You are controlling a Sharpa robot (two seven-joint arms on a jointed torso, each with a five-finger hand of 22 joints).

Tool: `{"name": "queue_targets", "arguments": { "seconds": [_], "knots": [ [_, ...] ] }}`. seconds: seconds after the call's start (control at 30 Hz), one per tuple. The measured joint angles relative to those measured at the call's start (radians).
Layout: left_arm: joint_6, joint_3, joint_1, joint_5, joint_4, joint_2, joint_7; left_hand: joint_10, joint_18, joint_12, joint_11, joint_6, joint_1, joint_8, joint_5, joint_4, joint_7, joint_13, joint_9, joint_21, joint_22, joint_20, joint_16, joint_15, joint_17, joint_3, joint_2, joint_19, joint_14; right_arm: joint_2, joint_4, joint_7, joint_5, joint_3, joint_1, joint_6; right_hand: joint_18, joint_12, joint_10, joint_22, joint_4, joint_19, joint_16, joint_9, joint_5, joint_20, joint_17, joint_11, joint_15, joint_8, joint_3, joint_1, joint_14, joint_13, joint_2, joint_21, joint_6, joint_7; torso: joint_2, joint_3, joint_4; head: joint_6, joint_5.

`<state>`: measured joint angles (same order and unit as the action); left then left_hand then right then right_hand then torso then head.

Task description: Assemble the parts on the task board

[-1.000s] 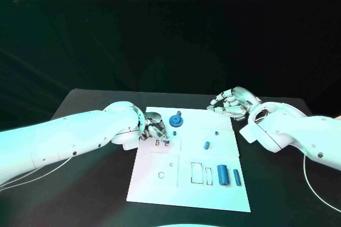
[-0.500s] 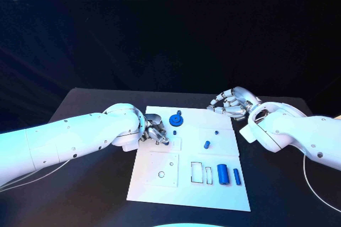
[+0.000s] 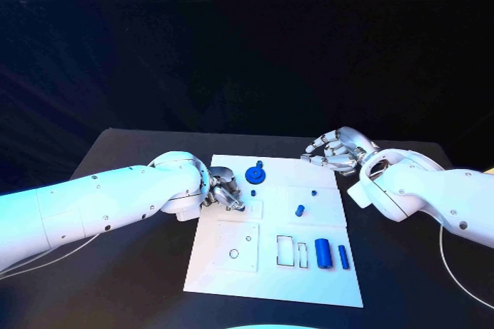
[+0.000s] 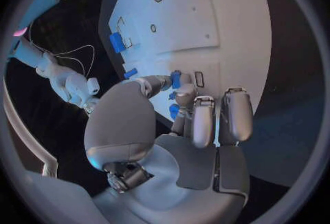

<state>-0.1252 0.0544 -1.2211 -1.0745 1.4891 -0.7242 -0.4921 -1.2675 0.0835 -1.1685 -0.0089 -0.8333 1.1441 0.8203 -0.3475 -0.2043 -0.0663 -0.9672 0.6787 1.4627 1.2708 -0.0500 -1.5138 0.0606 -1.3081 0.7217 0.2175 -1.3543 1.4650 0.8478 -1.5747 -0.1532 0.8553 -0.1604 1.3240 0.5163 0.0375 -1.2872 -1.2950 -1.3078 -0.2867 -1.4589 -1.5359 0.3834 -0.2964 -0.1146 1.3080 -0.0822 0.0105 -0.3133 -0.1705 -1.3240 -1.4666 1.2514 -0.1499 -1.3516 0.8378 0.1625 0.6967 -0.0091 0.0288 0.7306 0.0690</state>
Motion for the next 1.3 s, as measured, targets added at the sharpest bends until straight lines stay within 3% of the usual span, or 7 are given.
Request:
{"name": "queue_targets", "arguments": {
  "seconds": [0.33,0.6,0.67,0.7,0.83,0.9,1.3],
  "knots": [
    [-0.002,-0.001,0.000,-0.001,-0.005,0.007,0.000,-0.009,0.000,-0.005,-0.002,-0.005,-0.007,0.004,-0.008,0.000,-0.001,-0.010,0.005,0.004,0.004,0.004,0.000,0.000,0.000,0.000,-0.007,-0.004,0.000,0.000,0.000,0.000,0.000,0.000,0.000,0.000,0.000,0.000,0.000,0.000,0.000,0.000,0.000,0.000,0.000,0.000,0.000,0.000,0.000,0.000,0.000,0.000,0.000,0.000,0.000,0.000,0.000,0.000,0.000,-0.0001,0.0000,-0.001,0.001],
    [-0.004,-0.002,0.000,0.000,-0.016,0.018,-0.004,-0.025,0.000,-0.009,-0.011,-0.022,-0.077,0.006,0.005,0.001,0.011,-0.012,0.007,0.004,0.009,0.009,-0.005,0.007,0.000,0.000,-0.030,-0.009,0.000,-0.001,0.002,0.000,0.000,0.000,-0.002,-0.001,0.000,0.000,0.000,0.000,-0.003,0.000,0.000,0.000,-0.004,0.000,0.000,0.000,0.000,-0.004,-0.003,0.000,0.000,-0.002,0.000,0.000,0.000,0.000,0.001,0.0000,0.0000,-0.001,0.001],
    [-0.006,-0.002,0.000,0.000,-0.019,0.021,-0.006,-0.029,0.000,-0.009,-0.014,-0.029,-0.103,0.000,0.011,0.014,0.018,-0.013,0.006,0.004,0.009,0.009,-0.005,0.009,0.000,-0.001,-0.036,-0.009,0.001,-0.001,0.002,0.000,0.000,0.000,-0.002,-0.002,0.000,0.000,0.000,0.000,-0.003,0.000,0.000,0.000,-0.004,0.000,0.000,0.000,0.000,-0.004,-0.003,0.005,0.000,-0.002,0.005,0.000,0.000,0.000,0.001,0.0000,-0.0001,0.000,0.001],
    [-0.007,-0.002,0.001,0.001,-0.021,0.023,-0.006,-0.029,0.000,-0.009,-0.014,-0.031,-0.116,0.000,0.015,0.061,0.017,-0.014,0.004,0.004,0.010,0.009,-0.005,0.011,0.000,0.039,-0.033,-0.009,0.004,-0.001,0.003,0.000,-0.001,0.000,-0.003,-0.002,0.000,0.000,0.000,0.000,-0.003,0.000,0.000,0.000,-0.004,0.000,0.000,0.000,0.000,-0.004,-0.003,0.005,0.000,-0.002,0.005,0.000,0.000,0.000,0.001,0.0000,-0.0001,0.000,0.001],
    [-0.009,-0.002,0.001,0.002,-0.026,0.026,-0.007,-0.029,0.000,-0.009,-0.014,-0.032,-0.126,-0.006,0.015,0.067,0.018,-0.016,0.002,0.004,0.011,0.013,-0.005,0.013,0.000,0.033,-0.035,-0.013,0.001,-0.001,0.003,-0.001,-0.001,0.000,-0.003,-0.003,0.000,0.000,0.000,0.000,-0.003,0.000,0.000,0.000,-0.004,0.000,0.000,0.000,0.000,-0.004,-0.003,0.005,0.000,-0.002,0.005,0.000,0.000,0.000,0.000,0.0002,-0.0002,0.002,0.001],
    [-0.010,-0.003,0.001,0.002,-0.028,0.027,-0.008,-0.029,-0.011,-0.009,-0.014,-0.037,-0.132,-0.010,0.015,0.073,0.020,-0.019,0.001,0.004,0.011,0.013,-0.005,0.014,0.000,0.028,-0.039,-0.013,0.000,-0.001,0.003,-0.001,-0.001,0.000,-0.003,-0.004,0.000,0.000,0.000,0.000,-0.003,0.000,0.000,0.000,-0.004,0.000,0.000,0.000,0.000,-0.004,-0.003,0.005,0.000,-0.002,0.005,0.000,0.000,0.000,0.000,0.0002,-0.0001,0.002,0.001],
    [-0.018,-0.003,0.001,0.005,-0.040,0.035,-0.009,-0.036,-0.016,-0.020,-0.022,-0.056,-0.136,-0.021,0.019,0.028,0.031,-0.036,-0.004,0.004,0.017,0.016,-0.009,0.014,0.000,-0.081,-0.043,-0.016,0.000,-0.001,0.004,-0.002,-0.001,0.000,-0.003,-0.007,0.000,0.000,0.000,0.000,-0.003,0.000,0.000,0.000,-0.004,0.000,0.000,0.000,0.000,-0.004,-0.003,0.005,0.000,-0.002,0.005,0.000,0.000,0.000,0.001,0.0002,-0.0004,0.004,0.000]
  ]
}}
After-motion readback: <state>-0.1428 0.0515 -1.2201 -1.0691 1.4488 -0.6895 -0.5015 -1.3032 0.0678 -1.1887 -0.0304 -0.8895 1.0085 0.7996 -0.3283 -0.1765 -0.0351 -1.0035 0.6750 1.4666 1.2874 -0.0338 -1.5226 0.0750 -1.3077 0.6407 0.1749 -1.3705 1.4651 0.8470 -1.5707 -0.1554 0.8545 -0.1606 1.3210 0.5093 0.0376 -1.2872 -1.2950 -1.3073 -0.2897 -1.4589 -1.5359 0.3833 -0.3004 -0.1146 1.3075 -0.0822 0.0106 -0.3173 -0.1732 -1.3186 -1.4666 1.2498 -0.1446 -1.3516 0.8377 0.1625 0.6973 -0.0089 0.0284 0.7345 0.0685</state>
